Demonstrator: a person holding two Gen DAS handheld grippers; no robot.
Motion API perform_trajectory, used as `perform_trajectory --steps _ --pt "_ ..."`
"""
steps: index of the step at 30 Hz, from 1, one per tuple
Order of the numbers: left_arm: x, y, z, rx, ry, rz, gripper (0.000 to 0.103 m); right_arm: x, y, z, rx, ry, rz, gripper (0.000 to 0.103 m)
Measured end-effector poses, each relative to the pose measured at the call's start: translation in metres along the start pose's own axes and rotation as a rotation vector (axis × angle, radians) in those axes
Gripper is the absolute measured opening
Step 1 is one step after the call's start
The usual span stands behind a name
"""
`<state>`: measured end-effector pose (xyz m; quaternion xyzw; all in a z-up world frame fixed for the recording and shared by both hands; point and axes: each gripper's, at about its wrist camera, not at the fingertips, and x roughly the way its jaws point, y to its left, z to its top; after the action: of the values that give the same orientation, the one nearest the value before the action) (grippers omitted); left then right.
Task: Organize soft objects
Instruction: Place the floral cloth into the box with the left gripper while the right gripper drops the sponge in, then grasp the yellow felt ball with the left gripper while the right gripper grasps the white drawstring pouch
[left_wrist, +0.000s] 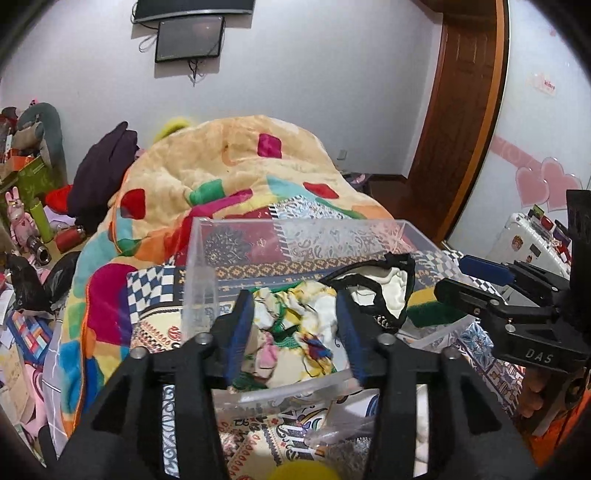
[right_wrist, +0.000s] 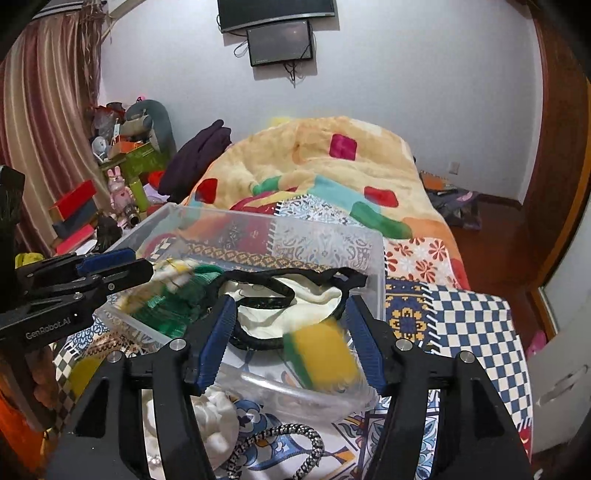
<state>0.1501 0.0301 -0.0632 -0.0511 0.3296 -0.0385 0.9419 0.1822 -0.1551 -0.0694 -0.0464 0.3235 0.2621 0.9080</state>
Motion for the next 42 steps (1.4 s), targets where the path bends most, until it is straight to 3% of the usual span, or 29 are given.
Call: perform_trajectory --steps 4,8,11,15,27,34,37,41,42 --pt "-0.021 0.002 0.002 -0.007 -0.043 0.003 0.058 -0.014 0.001 0.004 0.000 -0.032 0.009 0.061" --pt "-0.046 0.000 -0.001 -0.001 -0.089 0.011 0.069 -0.034 0.006 0.005 -0.004 -0.077 0.025 0.073" --pt "-0.058 0.000 -0.007 0.003 -0.095 0.006 0.071 -0.045 0.012 0.001 -0.010 -0.097 0.038 0.080" --pt "-0.066 -0.001 -0.020 0.016 -0.065 0.007 0.072 -0.049 0.022 -0.009 -0.029 -0.084 0.053 0.080" --pt "-0.054 0.002 -0.072 0.023 0.084 0.020 0.074 -0.020 0.035 -0.055 -0.004 0.077 0.109 0.080" --pt "-0.049 0.002 -0.088 0.011 0.116 0.011 0.074 -0.005 0.041 -0.070 0.002 0.144 0.131 0.080" --pt "-0.048 0.002 -0.091 0.000 0.113 0.006 0.070 -0.002 0.040 -0.070 0.011 0.153 0.153 0.068" --pt "-0.045 0.001 -0.095 -0.019 0.136 -0.030 0.046 -0.003 0.041 -0.070 0.011 0.148 0.173 0.045" --pt "-0.045 0.000 -0.096 -0.016 0.141 -0.032 0.044 -0.004 0.042 -0.070 0.006 0.144 0.172 0.041"
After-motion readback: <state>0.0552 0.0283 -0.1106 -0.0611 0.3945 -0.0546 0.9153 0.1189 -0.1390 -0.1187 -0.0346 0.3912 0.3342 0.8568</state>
